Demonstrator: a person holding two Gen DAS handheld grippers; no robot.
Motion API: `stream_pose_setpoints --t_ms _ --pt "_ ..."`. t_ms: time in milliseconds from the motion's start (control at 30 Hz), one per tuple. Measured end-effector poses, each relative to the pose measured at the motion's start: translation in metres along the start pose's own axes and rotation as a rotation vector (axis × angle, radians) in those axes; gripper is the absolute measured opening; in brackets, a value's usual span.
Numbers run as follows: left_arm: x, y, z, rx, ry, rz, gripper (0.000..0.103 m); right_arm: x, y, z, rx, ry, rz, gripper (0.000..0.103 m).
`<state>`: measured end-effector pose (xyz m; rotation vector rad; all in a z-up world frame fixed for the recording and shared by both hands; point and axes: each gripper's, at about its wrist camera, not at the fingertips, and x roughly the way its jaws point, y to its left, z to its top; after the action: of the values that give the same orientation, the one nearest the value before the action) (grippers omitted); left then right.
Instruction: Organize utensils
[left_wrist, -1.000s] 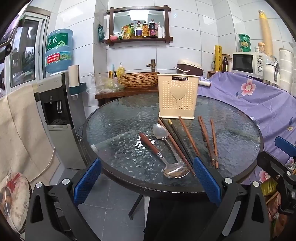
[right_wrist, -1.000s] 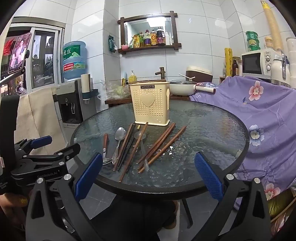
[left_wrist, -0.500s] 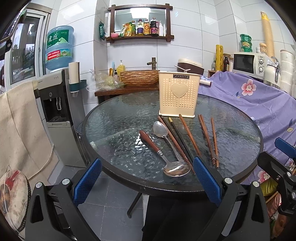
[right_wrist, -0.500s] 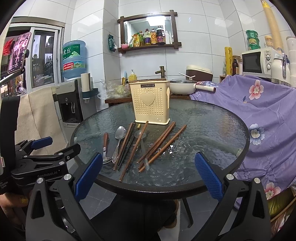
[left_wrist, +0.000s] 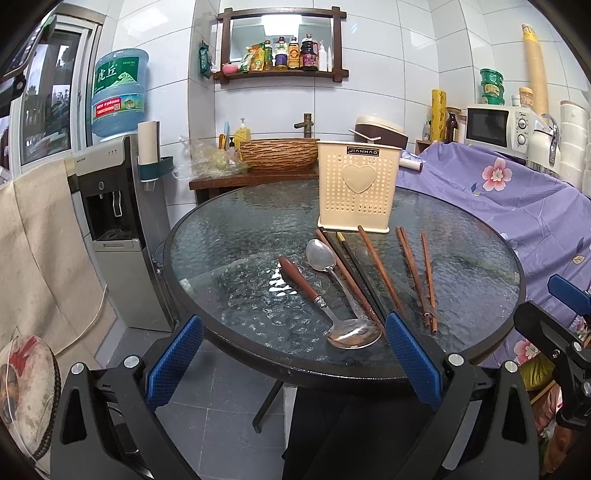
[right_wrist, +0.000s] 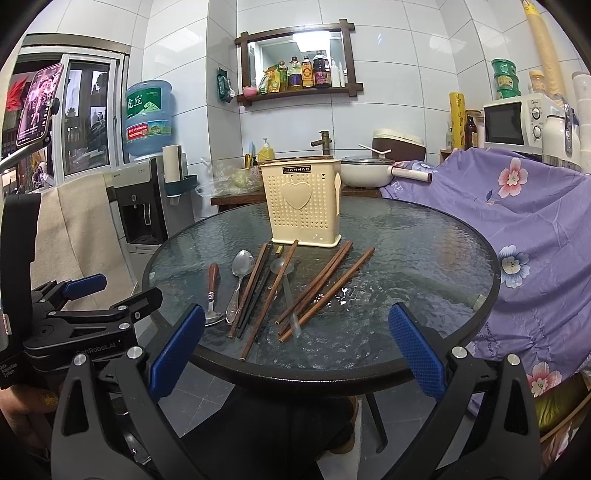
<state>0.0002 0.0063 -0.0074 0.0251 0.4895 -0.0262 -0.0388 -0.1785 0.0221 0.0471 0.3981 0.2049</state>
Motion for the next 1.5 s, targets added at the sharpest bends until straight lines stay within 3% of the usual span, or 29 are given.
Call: stream_pose_setpoints --t_ms 1500 --pt "0.0100 0.0002 -0.0035 -0.005 0.053 -0.001 0.097 0.0077 0.0032 -0.0086 0.011 0.030 0.004 0.098"
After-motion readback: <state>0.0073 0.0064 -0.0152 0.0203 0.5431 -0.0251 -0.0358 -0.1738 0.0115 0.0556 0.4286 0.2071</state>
